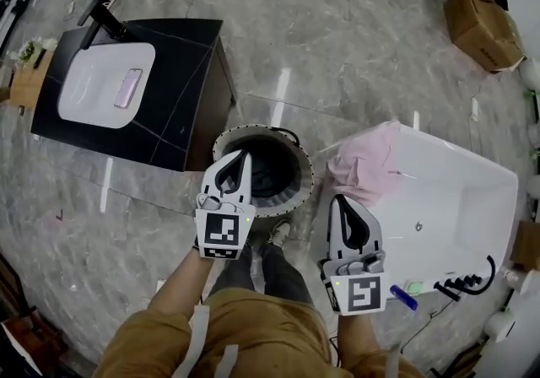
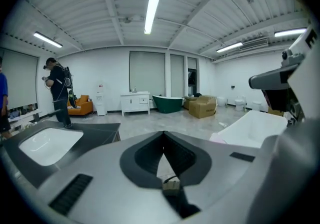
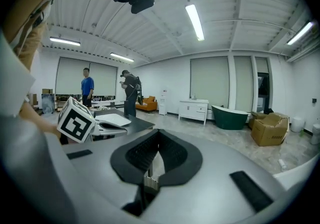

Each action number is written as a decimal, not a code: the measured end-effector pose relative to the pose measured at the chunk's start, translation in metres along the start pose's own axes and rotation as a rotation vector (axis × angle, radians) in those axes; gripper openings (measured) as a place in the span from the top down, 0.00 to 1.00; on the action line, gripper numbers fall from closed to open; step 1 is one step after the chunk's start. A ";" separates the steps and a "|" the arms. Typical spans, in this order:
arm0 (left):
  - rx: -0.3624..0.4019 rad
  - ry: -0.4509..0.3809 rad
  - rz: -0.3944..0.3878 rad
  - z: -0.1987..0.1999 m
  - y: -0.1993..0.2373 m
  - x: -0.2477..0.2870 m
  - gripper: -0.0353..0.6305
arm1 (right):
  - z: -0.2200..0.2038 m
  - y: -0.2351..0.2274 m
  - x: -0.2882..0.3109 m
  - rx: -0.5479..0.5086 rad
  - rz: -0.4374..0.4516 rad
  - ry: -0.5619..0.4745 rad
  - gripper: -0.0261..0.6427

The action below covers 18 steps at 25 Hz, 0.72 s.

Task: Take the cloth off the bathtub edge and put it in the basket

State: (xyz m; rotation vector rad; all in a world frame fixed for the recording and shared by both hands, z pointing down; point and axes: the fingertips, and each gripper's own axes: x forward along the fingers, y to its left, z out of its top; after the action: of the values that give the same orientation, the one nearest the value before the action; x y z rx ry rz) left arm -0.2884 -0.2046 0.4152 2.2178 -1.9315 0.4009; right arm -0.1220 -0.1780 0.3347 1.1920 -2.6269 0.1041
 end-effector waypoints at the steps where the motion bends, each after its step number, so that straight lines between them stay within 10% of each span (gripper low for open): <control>1: 0.002 -0.012 0.003 0.009 0.001 -0.003 0.94 | 0.006 0.000 -0.001 -0.003 0.001 -0.010 0.95; 18: -0.015 -0.217 0.044 0.157 0.019 -0.096 0.94 | 0.087 -0.022 -0.014 -0.032 0.006 -0.103 0.95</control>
State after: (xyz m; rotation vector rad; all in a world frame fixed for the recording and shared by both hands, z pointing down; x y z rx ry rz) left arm -0.3048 -0.1642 0.2352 2.2958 -2.0840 0.1554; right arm -0.1140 -0.1970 0.2458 1.2103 -2.7096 0.0019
